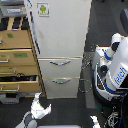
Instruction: Opening the fridge
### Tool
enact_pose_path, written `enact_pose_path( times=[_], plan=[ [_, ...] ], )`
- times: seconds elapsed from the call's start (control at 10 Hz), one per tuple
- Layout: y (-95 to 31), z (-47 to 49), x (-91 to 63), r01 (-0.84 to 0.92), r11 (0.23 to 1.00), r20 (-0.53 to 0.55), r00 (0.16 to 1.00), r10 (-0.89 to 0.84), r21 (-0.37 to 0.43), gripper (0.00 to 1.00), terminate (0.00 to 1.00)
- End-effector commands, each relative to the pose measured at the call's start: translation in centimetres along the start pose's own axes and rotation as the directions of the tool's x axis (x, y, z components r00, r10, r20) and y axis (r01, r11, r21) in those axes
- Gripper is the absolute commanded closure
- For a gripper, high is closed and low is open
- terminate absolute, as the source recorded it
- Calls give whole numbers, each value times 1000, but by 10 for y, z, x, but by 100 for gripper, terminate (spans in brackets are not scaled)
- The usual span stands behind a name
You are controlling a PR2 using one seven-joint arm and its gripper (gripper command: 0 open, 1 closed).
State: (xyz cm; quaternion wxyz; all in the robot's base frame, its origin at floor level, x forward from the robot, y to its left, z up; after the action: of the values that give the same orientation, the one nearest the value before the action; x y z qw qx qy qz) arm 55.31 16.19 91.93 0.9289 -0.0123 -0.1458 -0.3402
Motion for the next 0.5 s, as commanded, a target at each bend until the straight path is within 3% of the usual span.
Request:
enact_pose_path(
  times=[0.1,0.5],
  plan=[
    [127,47,108,-251,955,-82,961,266,158,0,0],
    [188,92,159,-357,914,-60,925,375,193,0,0]
  ],
)
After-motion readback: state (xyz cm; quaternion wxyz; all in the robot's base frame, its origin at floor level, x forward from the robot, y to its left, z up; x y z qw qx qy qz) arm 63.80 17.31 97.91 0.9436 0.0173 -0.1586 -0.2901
